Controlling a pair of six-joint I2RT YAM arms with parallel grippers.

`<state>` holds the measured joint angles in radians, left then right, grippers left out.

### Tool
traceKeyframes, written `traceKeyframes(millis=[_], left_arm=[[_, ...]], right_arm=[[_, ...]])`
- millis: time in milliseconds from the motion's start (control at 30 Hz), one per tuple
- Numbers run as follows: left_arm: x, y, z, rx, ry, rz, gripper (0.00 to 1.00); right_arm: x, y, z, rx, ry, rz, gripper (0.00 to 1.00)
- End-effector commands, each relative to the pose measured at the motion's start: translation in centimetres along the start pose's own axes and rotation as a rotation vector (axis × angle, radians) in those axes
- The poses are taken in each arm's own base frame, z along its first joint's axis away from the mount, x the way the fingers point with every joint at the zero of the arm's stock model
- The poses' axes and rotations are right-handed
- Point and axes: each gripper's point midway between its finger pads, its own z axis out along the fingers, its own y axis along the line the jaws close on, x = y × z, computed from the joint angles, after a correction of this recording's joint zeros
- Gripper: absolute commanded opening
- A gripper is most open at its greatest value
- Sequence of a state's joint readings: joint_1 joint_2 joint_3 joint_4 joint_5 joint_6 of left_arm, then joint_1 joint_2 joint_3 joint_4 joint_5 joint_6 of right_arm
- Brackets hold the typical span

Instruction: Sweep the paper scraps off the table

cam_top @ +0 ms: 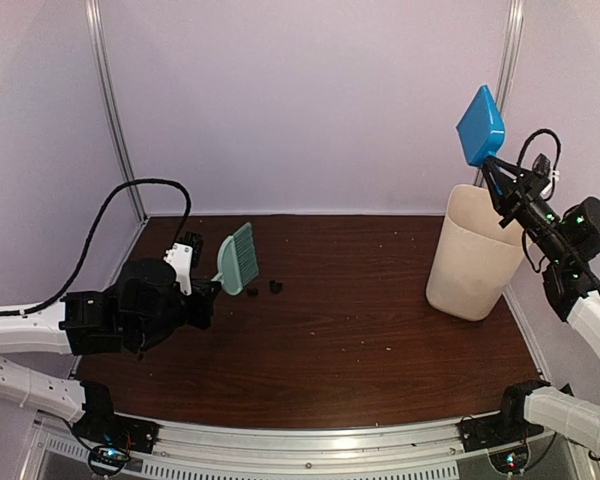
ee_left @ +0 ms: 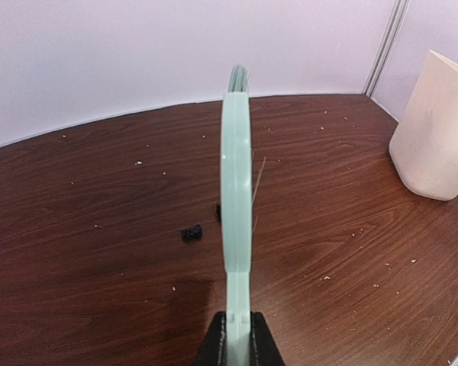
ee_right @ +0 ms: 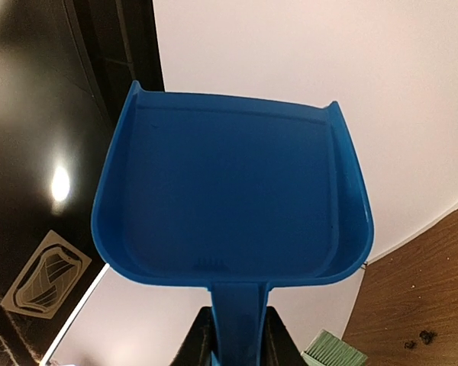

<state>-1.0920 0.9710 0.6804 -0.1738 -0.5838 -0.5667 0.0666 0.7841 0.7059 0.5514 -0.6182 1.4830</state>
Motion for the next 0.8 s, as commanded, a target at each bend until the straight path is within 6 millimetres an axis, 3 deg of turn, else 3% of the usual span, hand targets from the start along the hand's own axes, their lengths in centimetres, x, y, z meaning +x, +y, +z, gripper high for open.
traceKeyframes(millis=[0, 200, 367, 567, 767], left_arm=[[-1.3, 0.1, -0.1, -0.003, -0.056, -0.038, 0.00], [-1.1, 0.9, 0.2, -0.053, -0.050, -0.027, 0.00], [-1.1, 1.9, 0.2, -0.096, -0.049, -0.028, 0.00], [-0.6, 3.5, 0.7, -0.166, -0.032, -0.020, 0.00], [0.2, 5.7, 2.0, -0.248, 0.010, -0.011, 0.00]], right_arm=[[2.0, 2.3, 0.6, -0.056, 0.138, -0.134, 0.00], [5.3, 2.1, 2.6, 0.040, 0.277, -0.376, 0.00], [8.2, 0.7, 4.1, 0.129, 0.361, -0.509, 0.00], [12.9, -3.9, 5.0, 0.291, 0.507, -0.677, 0.00], [17.8, -10.5, 4.7, 0.476, 0.682, -0.855, 0.00]])
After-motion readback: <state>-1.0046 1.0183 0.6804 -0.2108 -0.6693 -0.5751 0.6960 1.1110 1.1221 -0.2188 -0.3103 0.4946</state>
